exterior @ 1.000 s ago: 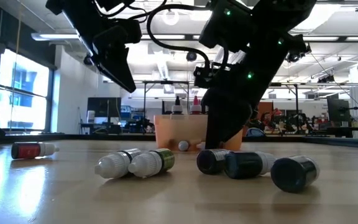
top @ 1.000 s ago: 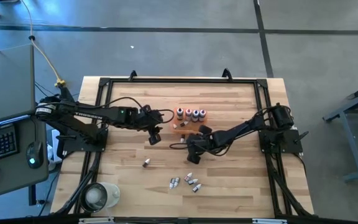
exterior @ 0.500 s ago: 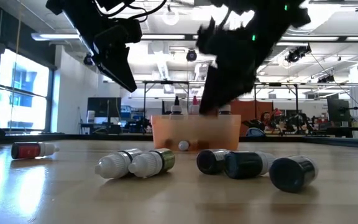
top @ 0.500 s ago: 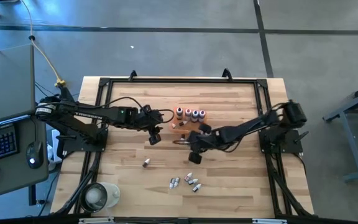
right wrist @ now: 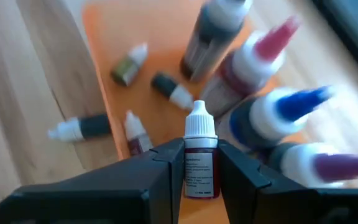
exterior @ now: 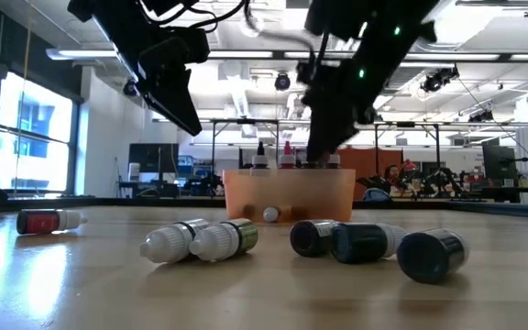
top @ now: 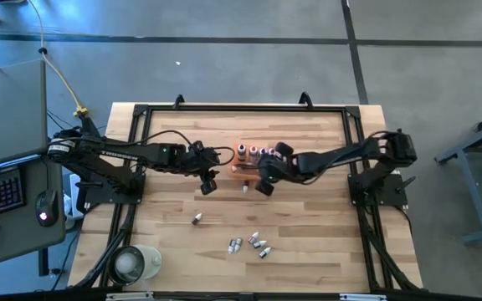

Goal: Pick & Place food coloring
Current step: Put the small orange food coloring bottle into the orange bin, then put the bottom small red food coloring bottle into the orange bin

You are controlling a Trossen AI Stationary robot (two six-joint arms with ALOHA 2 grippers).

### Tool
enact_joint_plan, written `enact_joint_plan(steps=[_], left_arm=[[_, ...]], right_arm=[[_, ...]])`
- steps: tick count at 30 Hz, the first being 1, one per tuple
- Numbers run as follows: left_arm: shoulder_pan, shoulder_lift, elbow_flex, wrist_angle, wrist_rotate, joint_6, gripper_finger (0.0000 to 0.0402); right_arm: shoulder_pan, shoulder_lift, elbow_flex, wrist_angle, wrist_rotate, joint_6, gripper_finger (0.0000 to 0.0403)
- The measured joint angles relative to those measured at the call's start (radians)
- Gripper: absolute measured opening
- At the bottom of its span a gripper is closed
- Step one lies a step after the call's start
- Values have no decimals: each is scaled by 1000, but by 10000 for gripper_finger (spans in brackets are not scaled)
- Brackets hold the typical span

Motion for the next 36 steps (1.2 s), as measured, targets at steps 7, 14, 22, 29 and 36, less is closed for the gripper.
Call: enact_joint_plan(steps=[7, 14, 22, 29, 36], left_arm=[[0, 0, 0, -1, 0, 0, 131], [0, 0, 0, -2, 3, 0, 131], [0, 0, 0, -3, 8, 0, 131], [0, 0, 0, -11, 51, -56, 131], [-68, 0, 0, -145, 69, -183, 131]], right_arm=[[-47, 66, -1, 13, -129, -38, 85], [-51, 60, 0, 54, -94, -109, 119], [-47, 59, 9, 48, -150, -128, 139], [23, 58, 100, 16, -223, -178, 140], [141, 58, 119, -1, -222, -223, 140]])
